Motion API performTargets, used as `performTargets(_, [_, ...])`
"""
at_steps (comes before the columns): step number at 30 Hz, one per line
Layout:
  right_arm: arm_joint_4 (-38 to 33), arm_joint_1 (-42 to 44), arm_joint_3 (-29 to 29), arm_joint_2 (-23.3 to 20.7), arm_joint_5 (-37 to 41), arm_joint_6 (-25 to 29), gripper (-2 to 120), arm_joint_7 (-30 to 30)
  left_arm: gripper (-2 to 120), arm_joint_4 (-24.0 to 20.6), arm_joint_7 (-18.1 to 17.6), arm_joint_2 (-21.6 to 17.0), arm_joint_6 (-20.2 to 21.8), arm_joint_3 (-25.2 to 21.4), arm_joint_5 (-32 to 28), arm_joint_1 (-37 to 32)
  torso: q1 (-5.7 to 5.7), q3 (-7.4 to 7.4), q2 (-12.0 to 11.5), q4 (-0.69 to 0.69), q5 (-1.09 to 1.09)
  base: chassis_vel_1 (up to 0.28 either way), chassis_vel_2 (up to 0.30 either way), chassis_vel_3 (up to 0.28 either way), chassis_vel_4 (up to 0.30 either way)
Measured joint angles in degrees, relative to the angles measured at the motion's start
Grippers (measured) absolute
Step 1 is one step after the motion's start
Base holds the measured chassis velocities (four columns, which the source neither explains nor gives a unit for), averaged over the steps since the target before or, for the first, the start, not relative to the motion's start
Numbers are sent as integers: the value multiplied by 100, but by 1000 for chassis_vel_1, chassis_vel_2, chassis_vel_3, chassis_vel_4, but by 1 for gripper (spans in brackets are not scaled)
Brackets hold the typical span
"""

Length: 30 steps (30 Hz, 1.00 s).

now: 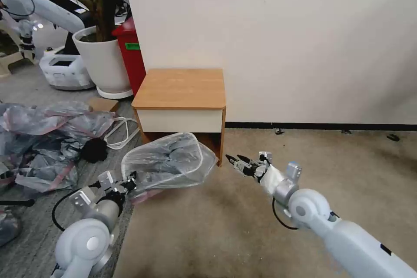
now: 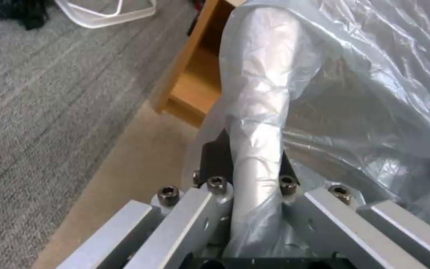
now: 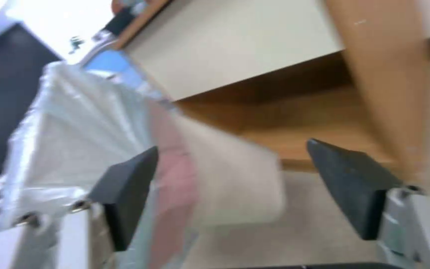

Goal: Pick up the garbage bag from the table and place it over the trash can.

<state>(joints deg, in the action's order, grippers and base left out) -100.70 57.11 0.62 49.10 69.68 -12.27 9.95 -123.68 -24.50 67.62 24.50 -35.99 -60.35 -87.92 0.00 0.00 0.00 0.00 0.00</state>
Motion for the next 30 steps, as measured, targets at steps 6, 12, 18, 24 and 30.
performTargets(6, [118,-159,-75,-77,169,-762,99,867,3,-75,108,-68,-5,-10,67,-85,0,0,0,1,-1,0,0,0,0])
performTargets(12, [247,-293,-76,-95,163,-1027,110,1035,3,-153,195,-75,-15,-25,156,-170,0,0,0,0,0,0,0,0,0])
performTargets(18, [366,-411,28,-48,160,-1073,113,1007,3,-196,313,-31,-21,13,349,-233,0,0,0,1,0,0,0,0,0])
performTargets(24, [322,-422,91,-30,184,-1118,112,1006,3,-201,389,-42,-23,25,478,-252,0,0,0,0,0,0,0,0,0])
performTargets(30, [286,-478,193,25,187,-1146,101,982,3,-190,435,15,-27,67,593,-279,0,0,0,0,0,0,0,0,0])
